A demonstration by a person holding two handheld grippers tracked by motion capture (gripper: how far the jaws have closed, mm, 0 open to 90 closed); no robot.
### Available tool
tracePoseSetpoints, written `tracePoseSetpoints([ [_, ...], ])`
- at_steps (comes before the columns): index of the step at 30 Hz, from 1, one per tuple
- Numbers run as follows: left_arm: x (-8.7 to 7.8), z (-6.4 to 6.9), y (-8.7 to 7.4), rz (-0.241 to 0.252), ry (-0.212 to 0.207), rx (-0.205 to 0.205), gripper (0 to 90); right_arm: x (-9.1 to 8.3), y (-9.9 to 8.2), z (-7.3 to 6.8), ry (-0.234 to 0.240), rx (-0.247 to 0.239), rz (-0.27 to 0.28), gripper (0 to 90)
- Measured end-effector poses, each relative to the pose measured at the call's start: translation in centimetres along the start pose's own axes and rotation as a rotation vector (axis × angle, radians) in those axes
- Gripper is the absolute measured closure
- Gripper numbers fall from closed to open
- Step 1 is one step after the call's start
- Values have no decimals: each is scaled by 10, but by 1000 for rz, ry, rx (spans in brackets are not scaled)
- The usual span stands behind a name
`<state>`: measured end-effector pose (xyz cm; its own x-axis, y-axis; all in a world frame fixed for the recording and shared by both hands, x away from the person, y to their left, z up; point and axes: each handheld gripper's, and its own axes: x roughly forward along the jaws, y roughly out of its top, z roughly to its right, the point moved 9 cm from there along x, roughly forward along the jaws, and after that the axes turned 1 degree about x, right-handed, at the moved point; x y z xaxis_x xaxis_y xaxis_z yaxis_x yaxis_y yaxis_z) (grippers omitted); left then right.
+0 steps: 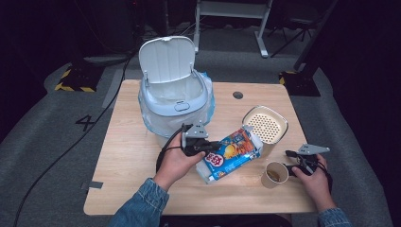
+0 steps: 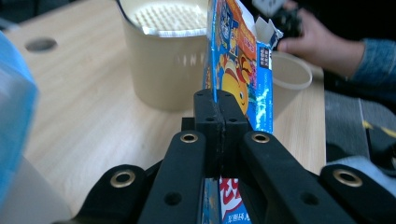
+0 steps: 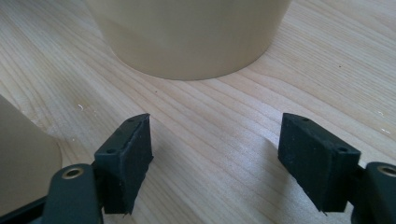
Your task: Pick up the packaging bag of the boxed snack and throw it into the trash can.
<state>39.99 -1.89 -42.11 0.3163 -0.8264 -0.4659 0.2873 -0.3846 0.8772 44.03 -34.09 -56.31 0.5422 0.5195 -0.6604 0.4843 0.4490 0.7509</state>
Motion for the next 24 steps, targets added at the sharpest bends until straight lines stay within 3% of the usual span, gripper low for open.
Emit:
tracePoseSetpoints([
  [7, -23, -6, 25, 154, 44, 15, 893, 0, 0, 0, 0, 0, 0, 263],
  [11, -35, -8, 38, 214, 71, 22, 893, 0, 0, 0, -6, -5, 1, 268],
  [16, -52, -11, 53, 265, 95, 25, 892, 0, 0, 0, -9, -3, 2, 269],
  [24, -72, -19, 69, 302, 149, 29, 893, -1, 0, -1, -12, 3, 1, 271],
])
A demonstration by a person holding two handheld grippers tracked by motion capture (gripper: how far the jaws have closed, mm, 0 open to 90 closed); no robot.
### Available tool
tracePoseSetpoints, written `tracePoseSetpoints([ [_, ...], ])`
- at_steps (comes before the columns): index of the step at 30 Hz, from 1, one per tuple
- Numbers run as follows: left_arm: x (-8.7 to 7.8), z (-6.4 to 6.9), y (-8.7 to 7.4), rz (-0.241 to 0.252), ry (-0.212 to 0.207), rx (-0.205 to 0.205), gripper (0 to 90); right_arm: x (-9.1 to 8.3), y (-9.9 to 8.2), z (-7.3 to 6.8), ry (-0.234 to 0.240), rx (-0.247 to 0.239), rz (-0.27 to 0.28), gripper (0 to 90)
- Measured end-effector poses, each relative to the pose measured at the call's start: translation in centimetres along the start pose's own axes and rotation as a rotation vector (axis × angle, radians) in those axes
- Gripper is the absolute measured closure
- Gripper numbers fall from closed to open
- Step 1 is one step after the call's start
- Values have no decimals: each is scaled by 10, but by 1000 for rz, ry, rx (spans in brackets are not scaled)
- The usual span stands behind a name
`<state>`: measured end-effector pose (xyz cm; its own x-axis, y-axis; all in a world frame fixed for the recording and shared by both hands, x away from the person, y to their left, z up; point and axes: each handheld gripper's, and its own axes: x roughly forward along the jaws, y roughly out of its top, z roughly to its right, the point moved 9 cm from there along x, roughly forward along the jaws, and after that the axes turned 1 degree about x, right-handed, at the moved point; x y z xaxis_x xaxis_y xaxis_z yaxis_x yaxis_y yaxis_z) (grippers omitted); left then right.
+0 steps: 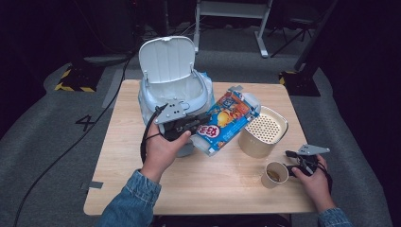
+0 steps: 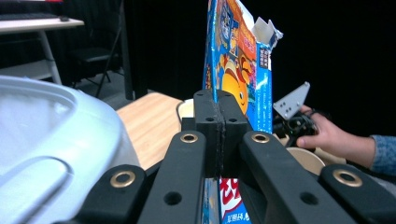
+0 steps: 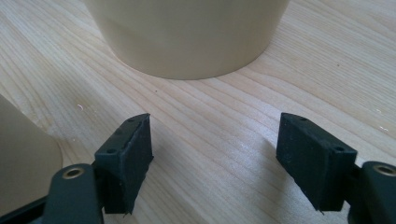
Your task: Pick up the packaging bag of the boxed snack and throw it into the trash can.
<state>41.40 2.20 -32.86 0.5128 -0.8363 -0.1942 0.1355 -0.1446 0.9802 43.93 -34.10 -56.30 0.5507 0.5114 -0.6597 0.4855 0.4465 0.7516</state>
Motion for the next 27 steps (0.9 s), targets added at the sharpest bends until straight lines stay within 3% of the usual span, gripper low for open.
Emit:
tracePoseSetpoints([
  [12, -20, -21, 41, 55, 66, 12, 893, 0, 0, 0, 1, 0, -1, 271],
  [20, -26, -32, 68, 84, 107, 42, 893, 0, 0, 0, -3, 2, 0, 271],
  [27, -30, -41, 89, 120, 144, 33, 893, 0, 0, 0, -2, 4, -1, 271],
])
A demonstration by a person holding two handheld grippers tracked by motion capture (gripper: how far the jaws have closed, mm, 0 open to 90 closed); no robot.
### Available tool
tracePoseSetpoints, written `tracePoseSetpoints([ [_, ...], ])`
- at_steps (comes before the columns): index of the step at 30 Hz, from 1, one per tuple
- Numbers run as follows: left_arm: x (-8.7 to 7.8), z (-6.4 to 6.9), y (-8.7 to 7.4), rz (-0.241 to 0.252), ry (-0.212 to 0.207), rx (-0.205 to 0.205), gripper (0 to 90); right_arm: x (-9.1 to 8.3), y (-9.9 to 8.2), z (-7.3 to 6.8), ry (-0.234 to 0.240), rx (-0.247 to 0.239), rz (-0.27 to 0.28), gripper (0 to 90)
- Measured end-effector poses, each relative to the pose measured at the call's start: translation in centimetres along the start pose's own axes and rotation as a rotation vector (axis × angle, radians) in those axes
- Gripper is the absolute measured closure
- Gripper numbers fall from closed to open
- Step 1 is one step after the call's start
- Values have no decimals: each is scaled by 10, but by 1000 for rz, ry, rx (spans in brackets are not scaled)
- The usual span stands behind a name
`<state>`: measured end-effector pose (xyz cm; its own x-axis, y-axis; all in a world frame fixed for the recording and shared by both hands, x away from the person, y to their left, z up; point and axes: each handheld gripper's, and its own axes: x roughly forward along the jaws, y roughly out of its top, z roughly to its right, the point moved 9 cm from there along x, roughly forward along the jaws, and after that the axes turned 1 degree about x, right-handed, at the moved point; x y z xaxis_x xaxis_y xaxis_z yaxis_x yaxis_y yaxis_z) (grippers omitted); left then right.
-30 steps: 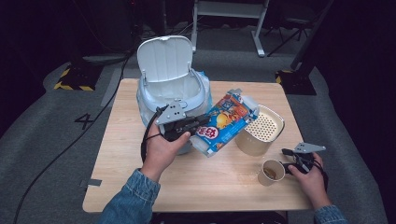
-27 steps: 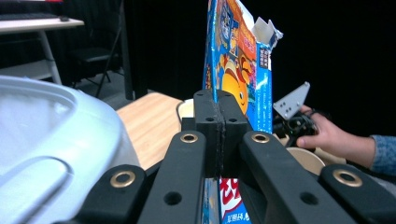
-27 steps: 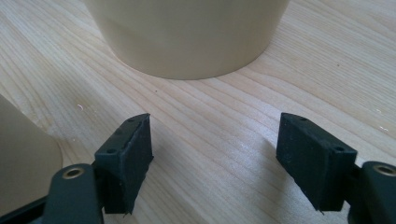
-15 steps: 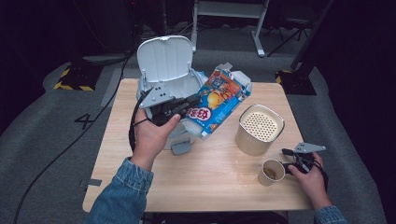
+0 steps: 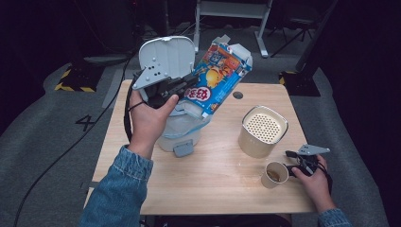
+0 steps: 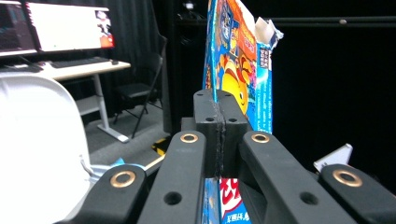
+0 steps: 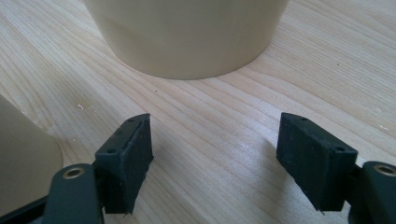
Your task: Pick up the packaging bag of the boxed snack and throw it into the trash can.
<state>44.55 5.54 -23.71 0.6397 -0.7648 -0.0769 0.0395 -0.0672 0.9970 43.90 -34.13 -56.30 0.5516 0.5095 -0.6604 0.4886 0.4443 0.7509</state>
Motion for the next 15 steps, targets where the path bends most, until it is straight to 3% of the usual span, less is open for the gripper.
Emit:
tracePoseSetpoints([
  [7, -1, -12, 15, 32, 51, -2, 893, 0, 0, 0, 0, 0, 0, 271],
  [15, -6, -40, 24, 89, 149, -20, 893, 0, 0, 0, 0, 0, 0, 271],
])
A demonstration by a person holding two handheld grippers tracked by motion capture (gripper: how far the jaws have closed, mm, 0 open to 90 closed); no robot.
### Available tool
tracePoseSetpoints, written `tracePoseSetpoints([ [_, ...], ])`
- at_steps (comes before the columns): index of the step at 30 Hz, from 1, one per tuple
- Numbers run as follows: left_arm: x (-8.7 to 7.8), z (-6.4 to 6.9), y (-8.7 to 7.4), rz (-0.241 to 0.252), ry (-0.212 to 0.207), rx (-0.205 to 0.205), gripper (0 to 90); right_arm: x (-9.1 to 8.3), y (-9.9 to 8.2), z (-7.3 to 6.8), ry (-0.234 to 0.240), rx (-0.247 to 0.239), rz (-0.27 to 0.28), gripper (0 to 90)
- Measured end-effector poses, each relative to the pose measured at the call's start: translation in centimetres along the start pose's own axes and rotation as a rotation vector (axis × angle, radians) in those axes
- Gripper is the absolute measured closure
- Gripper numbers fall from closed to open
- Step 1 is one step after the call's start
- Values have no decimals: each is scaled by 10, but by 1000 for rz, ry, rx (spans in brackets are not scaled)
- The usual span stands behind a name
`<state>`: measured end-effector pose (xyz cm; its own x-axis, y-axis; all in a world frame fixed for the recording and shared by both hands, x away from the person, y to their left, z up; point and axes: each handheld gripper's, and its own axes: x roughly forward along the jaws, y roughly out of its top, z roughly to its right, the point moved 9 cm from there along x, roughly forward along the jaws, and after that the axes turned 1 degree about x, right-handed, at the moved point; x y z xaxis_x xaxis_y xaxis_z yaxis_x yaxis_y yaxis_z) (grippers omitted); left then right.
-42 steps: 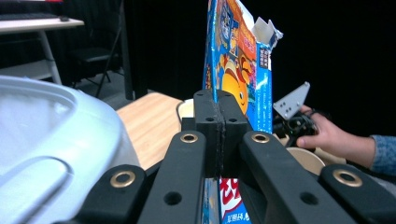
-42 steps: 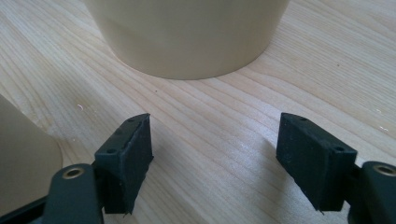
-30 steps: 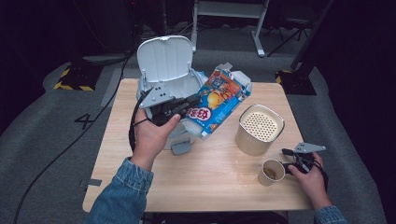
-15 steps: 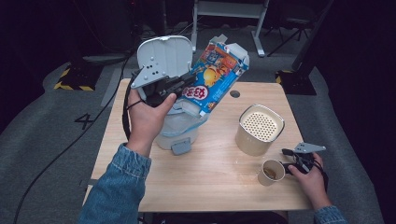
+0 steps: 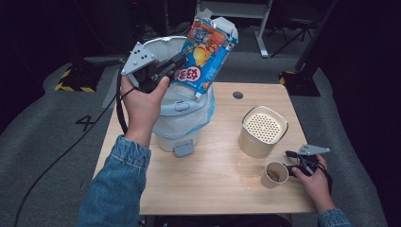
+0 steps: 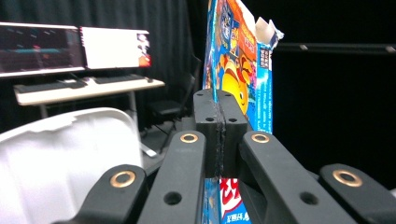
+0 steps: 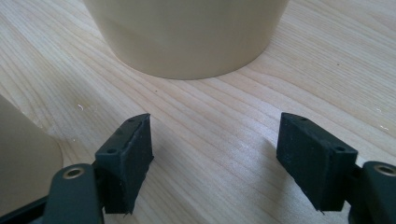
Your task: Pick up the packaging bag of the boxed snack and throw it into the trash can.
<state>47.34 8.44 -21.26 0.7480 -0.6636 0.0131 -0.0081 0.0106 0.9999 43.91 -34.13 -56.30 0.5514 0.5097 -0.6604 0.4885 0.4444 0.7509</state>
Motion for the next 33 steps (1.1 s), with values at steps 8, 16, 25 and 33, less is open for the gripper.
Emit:
tracePoseSetpoints([
  [8, 4, -25, -2, 11, 87, 0, 892, 0, 0, 0, 0, 0, 0, 271],
  [16, 10, -40, -12, -4, 134, -11, 892, 0, 0, 0, 0, 0, 0, 271],
  [25, 15, -49, -29, -41, 164, -28, 892, 0, 0, 0, 1, 0, 0, 271],
  [33, 16, -53, -44, -75, 168, -41, 892, 0, 0, 0, 2, 0, 0, 271],
])
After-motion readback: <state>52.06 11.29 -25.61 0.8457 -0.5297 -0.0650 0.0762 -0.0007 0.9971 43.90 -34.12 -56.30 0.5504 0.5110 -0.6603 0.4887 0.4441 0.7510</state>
